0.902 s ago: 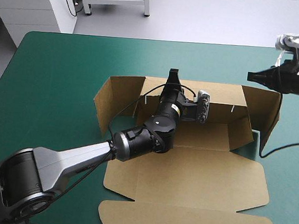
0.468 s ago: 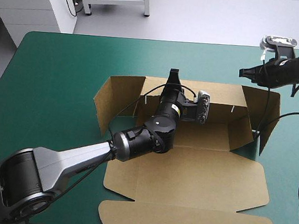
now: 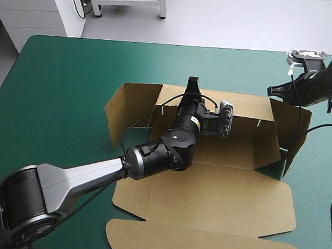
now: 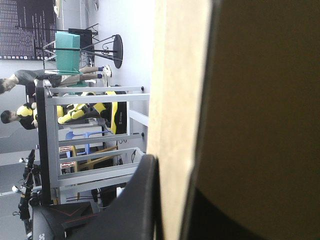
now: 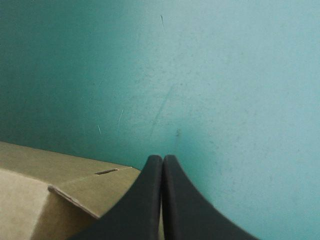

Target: Fold the box

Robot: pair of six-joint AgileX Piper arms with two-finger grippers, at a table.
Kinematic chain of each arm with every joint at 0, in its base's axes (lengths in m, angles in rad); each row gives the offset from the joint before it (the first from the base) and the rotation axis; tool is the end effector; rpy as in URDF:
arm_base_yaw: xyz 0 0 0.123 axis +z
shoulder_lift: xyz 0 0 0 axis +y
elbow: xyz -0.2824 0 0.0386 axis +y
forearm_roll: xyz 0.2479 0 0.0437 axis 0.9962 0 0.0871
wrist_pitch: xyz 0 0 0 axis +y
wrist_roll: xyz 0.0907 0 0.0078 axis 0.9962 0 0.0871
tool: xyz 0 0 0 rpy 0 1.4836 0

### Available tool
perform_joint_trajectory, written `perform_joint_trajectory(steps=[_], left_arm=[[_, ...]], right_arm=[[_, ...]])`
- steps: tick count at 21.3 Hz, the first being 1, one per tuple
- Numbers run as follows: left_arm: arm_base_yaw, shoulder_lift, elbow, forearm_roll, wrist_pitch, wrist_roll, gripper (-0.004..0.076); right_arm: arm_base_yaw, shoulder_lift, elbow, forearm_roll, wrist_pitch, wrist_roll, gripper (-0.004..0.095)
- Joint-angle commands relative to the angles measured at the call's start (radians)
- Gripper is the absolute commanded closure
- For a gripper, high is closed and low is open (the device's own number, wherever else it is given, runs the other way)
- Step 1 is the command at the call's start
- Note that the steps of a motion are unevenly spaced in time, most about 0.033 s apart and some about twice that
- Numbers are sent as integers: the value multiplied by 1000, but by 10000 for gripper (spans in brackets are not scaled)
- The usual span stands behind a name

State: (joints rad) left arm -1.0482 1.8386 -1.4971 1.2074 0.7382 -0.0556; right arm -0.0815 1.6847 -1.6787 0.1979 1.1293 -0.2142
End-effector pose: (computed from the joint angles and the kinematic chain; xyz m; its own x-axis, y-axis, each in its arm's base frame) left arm 0.2592 -0.3351 0.3052 0.2170 0.9668 -0.1353 0.4381 0.0274 0.8985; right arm 0.3639 -0.0135 0.3641 -0.8514 -0.0572 -0.5213 -0.1198 0.9890 0.0871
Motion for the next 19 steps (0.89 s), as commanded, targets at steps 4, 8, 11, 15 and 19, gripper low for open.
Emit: perform_joint_trajectory(steps=[4,8,11,15,19], left_arm=[[-8,-44,-15,-11,-2,-124,732],[-8,-44,-15,-11,-1,-178,732],[-8,-44,-15,-11,-1,-178,732],[-8,-44,-15,-11,-4,-178,732],[-8,-44,-15,-11,-4,-178,732]], right_arm=[[-11,-70,-28,22,122,-39,928],[-88,-104,-26,52,122,-39,928],[-189,-107,22,169,122,-91,928],[-239,-107,173,315,114,-242,928],[-259,-107,248,459,105,-338,928]])
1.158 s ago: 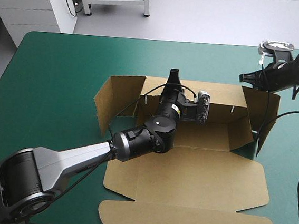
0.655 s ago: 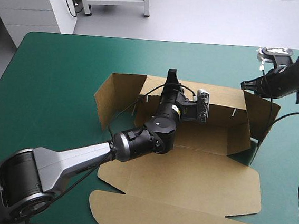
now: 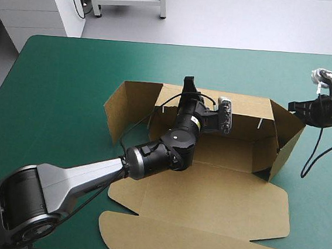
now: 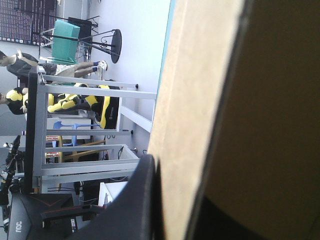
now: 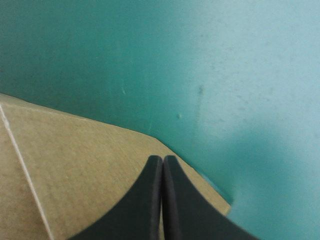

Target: Fold the box

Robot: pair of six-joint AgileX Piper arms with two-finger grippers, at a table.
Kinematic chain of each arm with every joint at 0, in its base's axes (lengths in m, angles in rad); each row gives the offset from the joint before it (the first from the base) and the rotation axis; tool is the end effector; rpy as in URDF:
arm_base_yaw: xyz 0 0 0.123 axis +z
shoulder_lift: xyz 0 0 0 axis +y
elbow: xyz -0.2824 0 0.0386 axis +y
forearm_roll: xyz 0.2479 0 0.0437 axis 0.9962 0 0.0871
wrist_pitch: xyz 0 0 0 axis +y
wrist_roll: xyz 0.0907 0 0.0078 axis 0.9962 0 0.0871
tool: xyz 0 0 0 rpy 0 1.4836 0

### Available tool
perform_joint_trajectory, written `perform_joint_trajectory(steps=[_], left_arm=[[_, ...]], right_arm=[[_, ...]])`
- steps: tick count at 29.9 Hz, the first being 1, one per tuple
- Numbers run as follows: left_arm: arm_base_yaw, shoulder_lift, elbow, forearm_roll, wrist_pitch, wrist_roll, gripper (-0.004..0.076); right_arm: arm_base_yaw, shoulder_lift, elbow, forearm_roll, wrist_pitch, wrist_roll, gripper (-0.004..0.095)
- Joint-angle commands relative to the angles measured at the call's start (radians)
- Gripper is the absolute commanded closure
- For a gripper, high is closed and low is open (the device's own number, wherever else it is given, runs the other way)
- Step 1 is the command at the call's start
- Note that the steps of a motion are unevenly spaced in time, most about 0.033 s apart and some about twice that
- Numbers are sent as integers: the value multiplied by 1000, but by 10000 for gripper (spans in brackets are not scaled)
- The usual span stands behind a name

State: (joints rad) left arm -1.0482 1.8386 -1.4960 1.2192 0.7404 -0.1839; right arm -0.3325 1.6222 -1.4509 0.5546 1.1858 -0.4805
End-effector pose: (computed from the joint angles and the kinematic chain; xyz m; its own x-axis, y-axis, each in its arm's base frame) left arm 0.2595 -0.3349 0.3056 0.1624 0.9570 -0.2404 0.4542 0.1438 0.8792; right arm 0.3290 -0.0666 0.3295 -0.8869 0.0761 -0.4556 -0.1022 0.9295 0.3543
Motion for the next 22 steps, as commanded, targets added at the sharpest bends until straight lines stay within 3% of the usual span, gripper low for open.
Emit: perform_joint_trajectory(steps=[1,10,15,22], left_arm=[[-8,-44,-16,-22,-6,-49,732],[-8,-44,-16,-25,-6,-49,732],[-8,-44,-16,-27,-28,-49,732],[-8,-44,-16,-25,-33,-32,732]], right_arm=[[-8,-44,33,115,48,-86,928],[-8,-76,132,164,63,-157,928],[-5,-128,211,296,57,-258,928],[-4,-248,430,469,-33,-502,928]])
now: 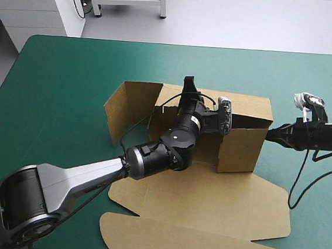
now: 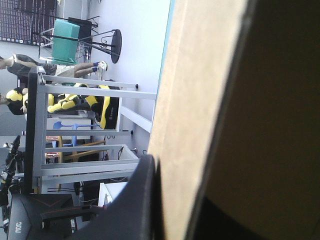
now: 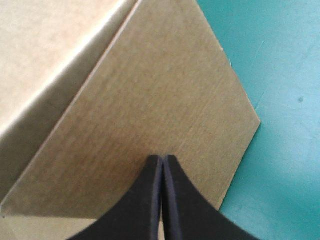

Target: Fold the box

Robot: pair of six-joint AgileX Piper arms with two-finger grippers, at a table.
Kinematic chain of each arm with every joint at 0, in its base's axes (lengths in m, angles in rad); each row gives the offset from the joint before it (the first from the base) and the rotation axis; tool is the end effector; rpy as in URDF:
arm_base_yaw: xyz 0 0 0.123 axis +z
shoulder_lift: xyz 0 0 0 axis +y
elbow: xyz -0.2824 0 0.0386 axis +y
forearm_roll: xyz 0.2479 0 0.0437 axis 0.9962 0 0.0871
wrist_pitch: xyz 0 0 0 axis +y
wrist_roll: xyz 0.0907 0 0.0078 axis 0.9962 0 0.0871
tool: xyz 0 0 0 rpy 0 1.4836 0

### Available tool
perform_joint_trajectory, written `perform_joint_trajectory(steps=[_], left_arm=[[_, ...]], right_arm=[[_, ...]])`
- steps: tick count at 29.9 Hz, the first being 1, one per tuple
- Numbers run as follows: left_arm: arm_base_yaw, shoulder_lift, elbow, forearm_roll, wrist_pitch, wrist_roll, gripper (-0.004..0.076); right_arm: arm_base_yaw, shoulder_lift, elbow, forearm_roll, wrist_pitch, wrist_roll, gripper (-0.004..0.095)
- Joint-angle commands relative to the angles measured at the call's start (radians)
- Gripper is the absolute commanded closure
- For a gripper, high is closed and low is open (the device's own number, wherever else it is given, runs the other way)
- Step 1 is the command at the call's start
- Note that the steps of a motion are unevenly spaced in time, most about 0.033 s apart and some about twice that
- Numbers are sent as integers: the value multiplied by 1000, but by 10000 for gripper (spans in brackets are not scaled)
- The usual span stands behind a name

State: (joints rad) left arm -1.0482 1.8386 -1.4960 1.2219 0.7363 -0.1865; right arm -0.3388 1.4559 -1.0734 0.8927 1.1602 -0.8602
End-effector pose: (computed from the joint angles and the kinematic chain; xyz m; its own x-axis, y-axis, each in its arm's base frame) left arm 0.2595 -0.3352 0.3057 0.1659 0.9558 -0.2427 0.4534 0.1447 0.8795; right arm 0.2778 -0.0289 0.2953 -0.8372 0.0058 -0.5469 -0.3255 0.7984 0.5067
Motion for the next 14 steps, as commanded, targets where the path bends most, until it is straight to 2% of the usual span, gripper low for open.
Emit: perform_joint_trajectory(steps=[1,8,11,14], left_arm=[[-8,-44,-16,-27,-29,-24,732],[-8,-44,-16,-25,-46,-20,732],[-8,-44,-16,-25,-46,-20,732],[-8,-44,-16,-25,-48,-16,732]], right_arm=[[2,-93,71,146,-19,-160,928],[2,-157,231,345,-76,-396,926],[32,-155,258,368,-95,-445,926],[111,-155,266,368,-160,-470,926]])
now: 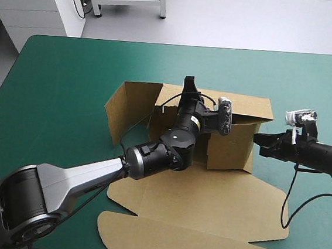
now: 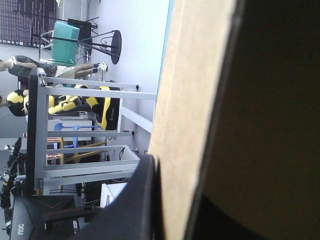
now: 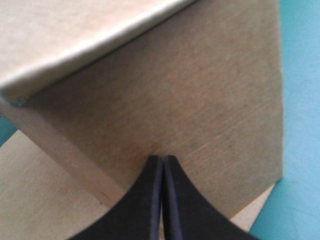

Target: Fold the box

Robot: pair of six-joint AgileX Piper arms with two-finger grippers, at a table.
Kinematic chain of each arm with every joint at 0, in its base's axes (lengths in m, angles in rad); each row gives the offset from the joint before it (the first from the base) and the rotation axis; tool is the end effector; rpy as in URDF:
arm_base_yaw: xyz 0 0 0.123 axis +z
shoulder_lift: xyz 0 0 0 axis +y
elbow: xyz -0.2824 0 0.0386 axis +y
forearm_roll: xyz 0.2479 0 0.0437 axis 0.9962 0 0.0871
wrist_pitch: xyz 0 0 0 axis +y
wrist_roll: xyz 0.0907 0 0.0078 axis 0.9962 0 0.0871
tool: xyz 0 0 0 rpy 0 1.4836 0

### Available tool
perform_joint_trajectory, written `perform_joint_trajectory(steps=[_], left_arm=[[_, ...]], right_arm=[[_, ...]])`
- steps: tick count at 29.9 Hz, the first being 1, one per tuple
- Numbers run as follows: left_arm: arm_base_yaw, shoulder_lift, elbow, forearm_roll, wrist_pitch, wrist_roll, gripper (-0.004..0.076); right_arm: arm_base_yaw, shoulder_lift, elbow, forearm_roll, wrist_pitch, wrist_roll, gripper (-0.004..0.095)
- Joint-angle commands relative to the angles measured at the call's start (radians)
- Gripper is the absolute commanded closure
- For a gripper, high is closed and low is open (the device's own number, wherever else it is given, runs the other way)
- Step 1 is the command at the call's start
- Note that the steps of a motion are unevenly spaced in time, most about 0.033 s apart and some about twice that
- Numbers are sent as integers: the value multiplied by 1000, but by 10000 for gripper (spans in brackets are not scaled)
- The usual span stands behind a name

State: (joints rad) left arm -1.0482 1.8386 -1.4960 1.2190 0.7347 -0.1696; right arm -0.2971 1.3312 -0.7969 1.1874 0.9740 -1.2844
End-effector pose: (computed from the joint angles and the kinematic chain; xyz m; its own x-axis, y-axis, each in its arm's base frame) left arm 0.2594 -0.3354 0.3056 0.1737 0.9575 -0.2302 0.4528 0.1300 0.8821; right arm 0.2499 -0.0034 0.2704 -0.6557 -0.0205 -0.7547 -0.4819 0.7809 0.3974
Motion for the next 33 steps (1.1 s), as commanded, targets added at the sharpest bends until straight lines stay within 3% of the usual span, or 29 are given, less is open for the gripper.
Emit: perform_joint_trajectory(steps=[1,4,7,12,22,28,33], left_arm=[[-8,-44,-16,-22,-46,-33,732],[-8,-44,-16,-22,-46,-33,732],[-8,-44,-16,-22,-44,-33,732],[-8,-44,-16,-22,-41,-33,732],[-8,-44,-16,-21,-37,-33,732],[-8,-44,-16,-21,-39,-33,732],[-8,-44,-16,-21,-39,-33,732]], right_arm=[[95,-30,-10,74,-11,-46,926],[176,-30,-10,75,-122,-46,926],[212,-30,-10,75,-154,-42,926],[219,-35,-10,29,-105,10,926],[219,-222,-1,-191,-19,226,924],[220,-331,-1,-236,65,305,924],[220,-330,-1,-253,48,316,924]])
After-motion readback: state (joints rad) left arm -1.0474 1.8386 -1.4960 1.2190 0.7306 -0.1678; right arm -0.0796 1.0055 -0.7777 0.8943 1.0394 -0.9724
